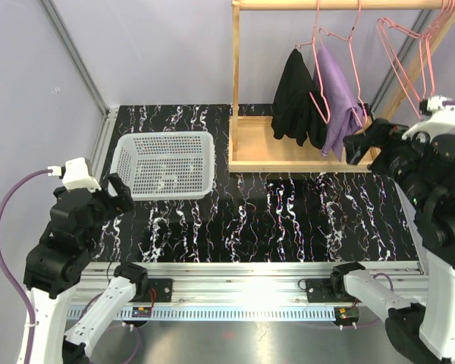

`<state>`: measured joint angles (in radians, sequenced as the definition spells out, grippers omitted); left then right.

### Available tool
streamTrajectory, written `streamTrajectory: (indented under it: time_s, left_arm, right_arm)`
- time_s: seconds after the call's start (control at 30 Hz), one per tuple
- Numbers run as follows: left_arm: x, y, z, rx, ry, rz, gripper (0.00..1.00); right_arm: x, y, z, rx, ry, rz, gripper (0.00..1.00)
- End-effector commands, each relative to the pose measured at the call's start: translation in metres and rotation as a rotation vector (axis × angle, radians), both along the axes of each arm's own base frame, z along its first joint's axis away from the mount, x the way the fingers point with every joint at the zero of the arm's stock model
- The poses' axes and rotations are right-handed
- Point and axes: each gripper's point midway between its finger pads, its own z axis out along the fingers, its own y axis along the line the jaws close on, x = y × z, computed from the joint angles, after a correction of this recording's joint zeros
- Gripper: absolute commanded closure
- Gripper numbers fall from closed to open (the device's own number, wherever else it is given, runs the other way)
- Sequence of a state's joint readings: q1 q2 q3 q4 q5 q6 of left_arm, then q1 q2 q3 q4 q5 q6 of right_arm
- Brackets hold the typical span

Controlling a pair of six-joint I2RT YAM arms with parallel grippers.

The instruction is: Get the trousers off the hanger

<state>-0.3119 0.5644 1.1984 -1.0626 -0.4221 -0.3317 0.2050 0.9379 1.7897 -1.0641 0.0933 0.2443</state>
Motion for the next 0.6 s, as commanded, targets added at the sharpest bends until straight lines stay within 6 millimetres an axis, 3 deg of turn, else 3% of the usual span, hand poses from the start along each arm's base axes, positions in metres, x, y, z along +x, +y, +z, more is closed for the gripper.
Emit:
streamTrajectory:
  time_s: [0.0, 0.03, 0.1, 0.13, 0.2, 0.23, 0.27, 0.3, 0.33, 0.4, 0.47, 0.57]
  left_arm:
    - [0.012, -0.011, 0.002, -0.034, -0.02, -0.028, 0.01]
    - [0.013, -0.011, -0.003, -0.032, -0.009, -0.029, 0.01]
    - [0.015, -0.013, -0.008, -0.035, 0.005, -0.031, 0.01]
    - [0.015, -0.013, -0.011, -0.035, 0.009, -0.03, 0.01]
    - [0.015, -0.014, -0.012, -0.038, 0.007, -0.036, 0.01]
    - [0.014, -0.016, -0.012, -0.041, 0.0, -0.047, 0.01]
    - [0.014, -0.021, -0.01, -0.051, -0.01, -0.076, 0.01]
    - [0.013, -0.023, -0.007, -0.054, -0.025, -0.096, 0.01]
    - [0.013, -0.025, -0.006, -0.05, -0.035, -0.117, 0.01]
    - [0.009, -0.027, 0.001, -0.06, -0.076, -0.136, 0.01]
    - [0.006, -0.026, 0.004, -0.057, -0.09, -0.141, 0.01]
    - [0.004, -0.028, 0.007, -0.058, -0.098, -0.159, 0.01]
  right_arm:
    - [0.029, 0.021, 0.038, 0.052, -0.082, 0.072, 0.01]
    - [0.029, 0.024, 0.053, 0.056, -0.113, 0.091, 0.01]
    - [0.051, 0.034, 0.052, 0.055, -0.082, 0.12, 0.01]
    - [0.051, 0.038, 0.066, 0.053, -0.111, 0.145, 0.02]
    - [0.079, 0.047, 0.058, 0.036, -0.065, 0.164, 0.02]
    - [0.081, 0.049, 0.071, 0.024, -0.095, 0.183, 0.02]
    - [0.104, 0.054, 0.056, 0.011, -0.032, 0.187, 0.04]
    - [0.111, 0.057, 0.055, 0.006, -0.021, 0.192, 0.06]
    - [0.112, 0.058, 0.071, 0.009, -0.058, 0.202, 0.08]
    - [0.139, 0.061, 0.055, -0.004, 0.0, 0.186, 0.12]
    - [0.16, 0.058, 0.052, -0.029, -0.001, 0.154, 0.13]
    - [0.185, 0.064, 0.034, -0.059, 0.032, 0.166, 0.2]
